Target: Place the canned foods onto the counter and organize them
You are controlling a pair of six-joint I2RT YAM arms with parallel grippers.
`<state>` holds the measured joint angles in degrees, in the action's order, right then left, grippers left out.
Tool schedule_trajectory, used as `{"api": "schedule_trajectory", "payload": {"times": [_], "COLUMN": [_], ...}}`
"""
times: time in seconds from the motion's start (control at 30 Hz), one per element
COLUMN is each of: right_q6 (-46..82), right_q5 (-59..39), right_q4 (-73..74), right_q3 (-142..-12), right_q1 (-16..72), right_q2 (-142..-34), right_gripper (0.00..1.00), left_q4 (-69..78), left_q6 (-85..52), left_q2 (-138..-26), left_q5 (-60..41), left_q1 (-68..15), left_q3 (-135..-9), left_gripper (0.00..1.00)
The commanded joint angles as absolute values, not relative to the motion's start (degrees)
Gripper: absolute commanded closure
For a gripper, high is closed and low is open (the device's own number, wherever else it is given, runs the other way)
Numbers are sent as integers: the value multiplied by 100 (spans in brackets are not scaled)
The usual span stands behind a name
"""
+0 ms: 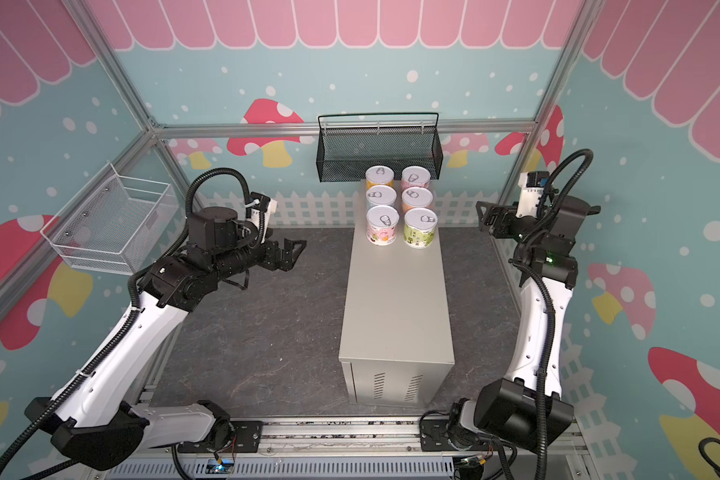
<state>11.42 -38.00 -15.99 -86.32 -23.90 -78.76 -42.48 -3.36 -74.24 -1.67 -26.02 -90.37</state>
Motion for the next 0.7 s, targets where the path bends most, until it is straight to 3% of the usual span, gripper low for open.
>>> {"api": "schedule_trajectory", "payload": {"times": [0.0, 0.1, 0.37, 0.67], "right_q6": [1583, 1730, 1260, 1083], "right_q5": [-4896, -5129, -4947, -4434], "right_q4": [-89, 447, -304, -918], "right_q3": [-8414, -8456, -9671, -10583], "right_q1": [-2398, -2348, -1865, -1303], "right_q2": [-8175, -8567, -9717, -10467], "right_gripper": [1, 1, 1, 0], "left_q4": [-4415, -4177, -3803, -4412], "left_q6": [-520, -534, -290, -446], "left_q2": [-7346, -7182, -6616, -7323], "left_q5": [-323, -693, -1869, -3069], "left_q1": [-2215, -1961, -1890, -2076], "left_q3": [-8611, -8089, -7311, -9130], "left_gripper": [1, 1, 1, 1]}}
